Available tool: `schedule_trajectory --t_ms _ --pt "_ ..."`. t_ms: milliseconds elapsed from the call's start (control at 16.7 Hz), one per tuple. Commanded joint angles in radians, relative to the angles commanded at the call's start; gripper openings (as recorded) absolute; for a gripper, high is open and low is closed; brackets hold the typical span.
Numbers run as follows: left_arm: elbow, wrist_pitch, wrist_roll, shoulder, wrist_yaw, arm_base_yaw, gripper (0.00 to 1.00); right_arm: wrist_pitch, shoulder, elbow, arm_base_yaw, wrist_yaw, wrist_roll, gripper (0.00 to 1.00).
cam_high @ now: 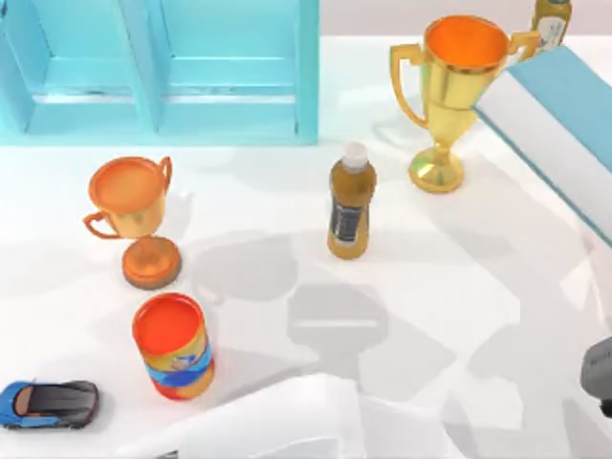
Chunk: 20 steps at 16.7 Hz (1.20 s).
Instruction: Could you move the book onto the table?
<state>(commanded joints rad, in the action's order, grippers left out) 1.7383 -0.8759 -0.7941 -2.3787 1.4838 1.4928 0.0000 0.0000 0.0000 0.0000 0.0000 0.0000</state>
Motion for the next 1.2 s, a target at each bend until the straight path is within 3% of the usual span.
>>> schedule_trajectory --t_ms 240,480,780,1200 --pt "-0.019 0.05 0.22 0.205 -0.266 -0.194 0.0 0.0 0.0 0.0 0.0 0.0 0.0 1.0" --pt "-0.038 0.114 0.522 0.499 -0.632 -0.472 0.0 0.0 0.0 0.0 0.0 0.0 0.0 1.0" --pt "-0.055 0.201 0.976 0.959 -1.186 -0.909 0.0 0.0 0.0 0.0 0.0 0.0 0.0 1.0" --pt "-0.06 0.321 1.681 1.684 -2.03 -1.618 0.0 0.0 0.0 0.0 0.0 0.0 0.0 1.0"
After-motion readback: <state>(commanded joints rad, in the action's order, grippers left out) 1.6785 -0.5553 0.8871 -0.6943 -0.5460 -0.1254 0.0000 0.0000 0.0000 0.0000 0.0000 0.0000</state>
